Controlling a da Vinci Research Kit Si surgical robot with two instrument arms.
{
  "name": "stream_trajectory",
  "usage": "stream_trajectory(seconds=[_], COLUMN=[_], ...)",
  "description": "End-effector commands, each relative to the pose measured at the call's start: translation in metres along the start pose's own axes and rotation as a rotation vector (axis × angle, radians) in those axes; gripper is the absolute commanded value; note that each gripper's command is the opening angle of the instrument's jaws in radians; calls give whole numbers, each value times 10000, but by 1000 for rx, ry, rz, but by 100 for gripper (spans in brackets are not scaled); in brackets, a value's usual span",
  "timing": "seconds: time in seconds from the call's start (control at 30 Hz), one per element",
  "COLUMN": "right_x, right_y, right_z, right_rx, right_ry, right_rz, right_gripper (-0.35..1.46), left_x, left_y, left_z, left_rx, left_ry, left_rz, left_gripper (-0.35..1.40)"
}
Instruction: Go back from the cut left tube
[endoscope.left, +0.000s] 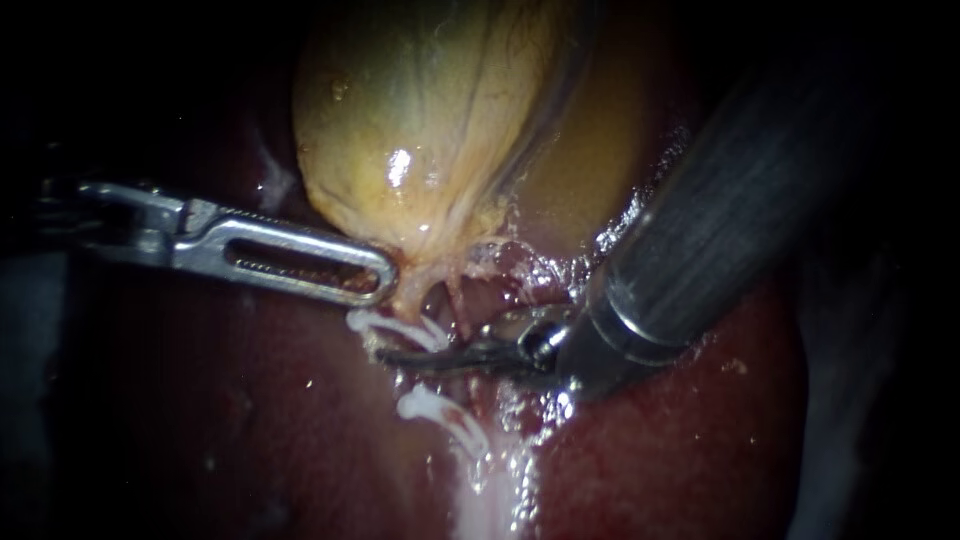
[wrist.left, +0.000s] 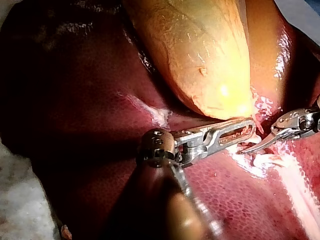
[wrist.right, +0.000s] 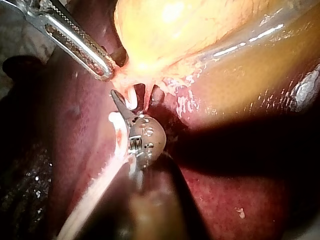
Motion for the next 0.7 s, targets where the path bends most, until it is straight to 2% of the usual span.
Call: stream_trajectory(seconds=[0.03, 0.2, 0.23, 0.33, 0.37, 0.4, 0.53, 0.7], right_x=[0, -1, 0, 2, 3, 4, 3, 2], right_y=[0, -3, -5, -8, -9, -10, -13, -18], right_z=[0, 0, 1, 3, 3, 4, 4, 4], right_rx=[0, 2, 4, 13, 8, 3, 10, 12], right_ry=[0, 2, 4, 13, 24, 43, 53, 51], right_rz=[0, -1, -1, 11, 23, 34, 39, 38], right_gripper=[-35, -35, -25, 74, 101, 116, 131, 135], left_x=[0, 0, 0, 0, 0, 0, 0, 0], left_y=[0, 0, 0, 0, 0, 0, 0, 0], left_z=[0, -1, -1, -1, -1, -1, -1, -1], left_rx=[0, 0, 0, 0, 0, 0, 0, 0], left_ry=[0, 0, 0, 0, 0, 0, 0, 0], left_rz=[0, 0, 0, 0, 0, 0, 0, 0], left_gripper=[-35, -35, -35, -35, -35, -35, -35, -35])
